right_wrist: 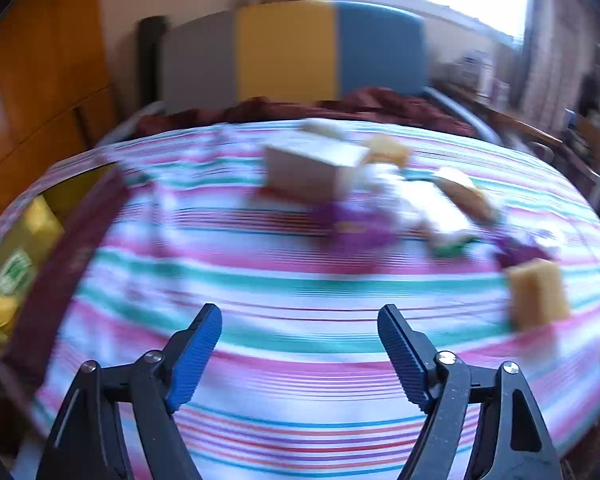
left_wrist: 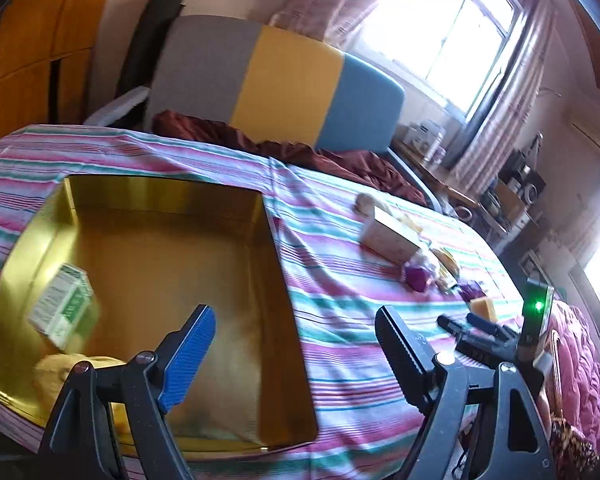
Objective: Organize objects
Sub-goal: 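Open both tools to release the box and sponge into the gold tray, then grasp the yellow foam sponge with the right tool while the left grasps the purple packet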
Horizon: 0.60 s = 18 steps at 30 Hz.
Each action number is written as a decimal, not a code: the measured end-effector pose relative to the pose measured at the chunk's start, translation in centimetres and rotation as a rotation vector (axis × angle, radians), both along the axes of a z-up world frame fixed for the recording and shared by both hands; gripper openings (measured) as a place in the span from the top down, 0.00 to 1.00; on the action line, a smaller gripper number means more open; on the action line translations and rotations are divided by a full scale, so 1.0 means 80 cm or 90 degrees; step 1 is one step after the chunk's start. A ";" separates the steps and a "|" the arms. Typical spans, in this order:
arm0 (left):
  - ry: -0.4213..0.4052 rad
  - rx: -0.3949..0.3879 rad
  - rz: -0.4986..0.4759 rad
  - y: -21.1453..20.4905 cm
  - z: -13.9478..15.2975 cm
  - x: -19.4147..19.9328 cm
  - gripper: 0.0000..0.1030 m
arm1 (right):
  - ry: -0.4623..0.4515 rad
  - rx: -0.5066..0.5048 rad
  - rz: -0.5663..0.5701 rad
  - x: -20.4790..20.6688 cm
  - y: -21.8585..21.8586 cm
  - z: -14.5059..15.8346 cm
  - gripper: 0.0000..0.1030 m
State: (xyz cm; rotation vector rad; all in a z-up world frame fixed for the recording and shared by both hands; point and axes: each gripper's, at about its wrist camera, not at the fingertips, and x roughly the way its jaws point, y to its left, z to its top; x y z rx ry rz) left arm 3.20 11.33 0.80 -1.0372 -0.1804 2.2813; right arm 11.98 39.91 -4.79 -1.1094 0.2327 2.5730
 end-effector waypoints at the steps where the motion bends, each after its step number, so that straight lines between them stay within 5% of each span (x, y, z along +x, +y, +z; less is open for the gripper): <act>1: -0.002 0.000 -0.006 0.006 0.000 0.002 0.19 | 0.002 0.003 -0.021 0.006 0.016 0.000 0.18; 6: -0.014 -0.001 -0.042 0.037 -0.003 0.014 0.19 | 0.013 0.028 -0.113 0.039 0.089 0.009 0.16; 11: -0.014 -0.010 -0.088 0.066 -0.003 0.030 0.19 | 0.031 0.071 -0.195 0.060 0.143 0.017 0.01; 18: -0.026 -0.021 -0.131 0.102 -0.010 0.041 0.19 | 0.017 0.062 -0.228 0.067 0.202 -0.004 0.00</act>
